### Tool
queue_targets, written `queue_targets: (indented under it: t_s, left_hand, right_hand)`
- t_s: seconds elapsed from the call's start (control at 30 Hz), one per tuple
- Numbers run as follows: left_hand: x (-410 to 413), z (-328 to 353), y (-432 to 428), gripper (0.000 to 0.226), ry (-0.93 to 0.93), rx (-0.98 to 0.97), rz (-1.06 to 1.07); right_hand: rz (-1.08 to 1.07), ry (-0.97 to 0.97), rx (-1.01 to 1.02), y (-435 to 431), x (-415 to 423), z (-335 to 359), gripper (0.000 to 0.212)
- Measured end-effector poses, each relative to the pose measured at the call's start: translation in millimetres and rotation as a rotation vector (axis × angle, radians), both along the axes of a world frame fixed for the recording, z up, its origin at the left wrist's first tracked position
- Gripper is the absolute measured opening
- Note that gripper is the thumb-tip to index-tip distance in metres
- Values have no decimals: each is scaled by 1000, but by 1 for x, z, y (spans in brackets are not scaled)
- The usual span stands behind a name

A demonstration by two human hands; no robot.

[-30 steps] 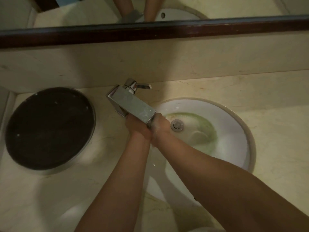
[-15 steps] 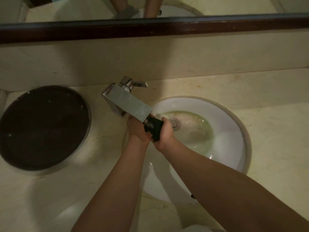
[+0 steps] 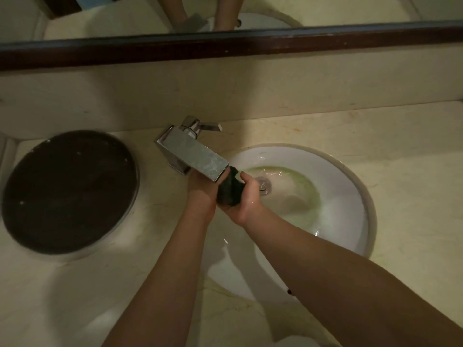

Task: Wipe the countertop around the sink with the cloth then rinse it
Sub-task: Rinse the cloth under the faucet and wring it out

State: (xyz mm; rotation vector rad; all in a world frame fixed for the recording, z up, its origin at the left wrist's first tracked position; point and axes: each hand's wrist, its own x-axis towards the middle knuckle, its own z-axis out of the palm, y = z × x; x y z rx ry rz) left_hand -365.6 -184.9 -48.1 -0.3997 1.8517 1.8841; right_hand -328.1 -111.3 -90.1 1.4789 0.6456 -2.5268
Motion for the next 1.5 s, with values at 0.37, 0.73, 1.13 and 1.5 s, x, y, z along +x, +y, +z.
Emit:
queue_targets:
  t_s: [0.37,0.73,1.13,1.5]
  left_hand:
    - [-10,2,9,27,-235,369,277]
    - [-12,-3,9,34,-261,485,443]
    - [-4,6,23,32,-323,600,355]
    - [10,6,21,18,-240,428,325]
  right_hand:
    - [119,-103,196,-24,-14,14,44]
    - [566,-179,1028,-8,-18,29,36]
    - [85,-219,568,-2,-9,36,41]
    - [-71,-163,611,-11,1,36,29]
